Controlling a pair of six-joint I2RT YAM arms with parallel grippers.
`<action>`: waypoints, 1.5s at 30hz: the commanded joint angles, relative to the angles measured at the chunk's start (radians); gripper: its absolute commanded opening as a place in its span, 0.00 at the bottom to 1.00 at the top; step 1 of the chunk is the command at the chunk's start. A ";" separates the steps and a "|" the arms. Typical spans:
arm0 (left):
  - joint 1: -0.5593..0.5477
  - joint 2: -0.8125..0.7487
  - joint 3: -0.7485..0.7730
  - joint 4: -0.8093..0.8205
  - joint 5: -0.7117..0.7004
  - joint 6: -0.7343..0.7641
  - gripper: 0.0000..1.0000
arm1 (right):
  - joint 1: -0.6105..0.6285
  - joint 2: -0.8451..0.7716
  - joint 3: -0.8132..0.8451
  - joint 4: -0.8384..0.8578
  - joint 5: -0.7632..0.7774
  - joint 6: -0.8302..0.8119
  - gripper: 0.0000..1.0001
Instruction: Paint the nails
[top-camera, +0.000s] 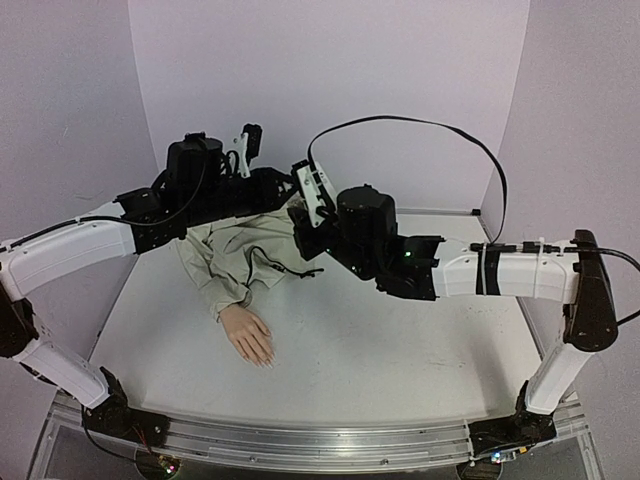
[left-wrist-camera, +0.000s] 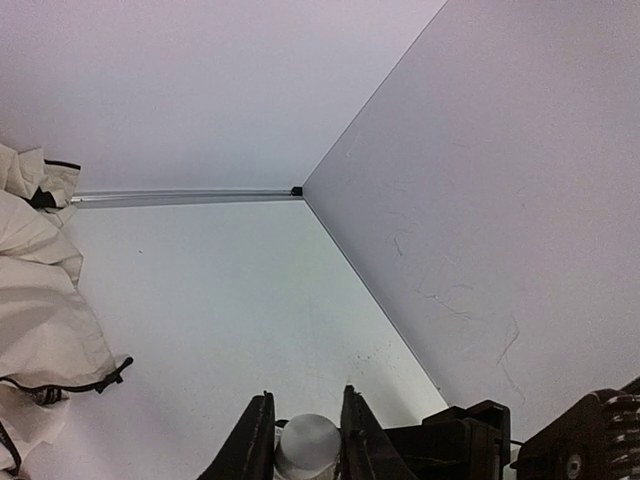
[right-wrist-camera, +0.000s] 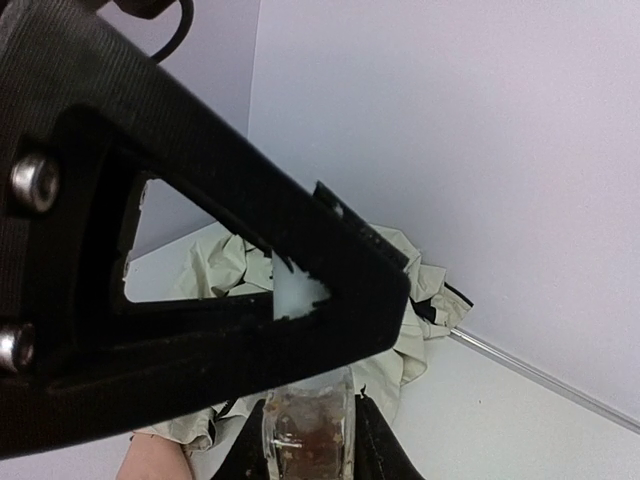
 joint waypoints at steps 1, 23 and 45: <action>-0.006 0.004 0.046 0.053 0.023 0.024 0.20 | 0.007 -0.016 0.051 0.045 -0.001 -0.005 0.00; -0.009 -0.144 -0.238 0.197 0.860 0.246 0.00 | -0.241 -0.291 -0.072 0.204 -1.360 0.264 0.00; 0.102 -0.220 -0.304 0.228 0.702 0.198 0.49 | -0.299 -0.392 -0.189 0.099 -1.226 0.208 0.00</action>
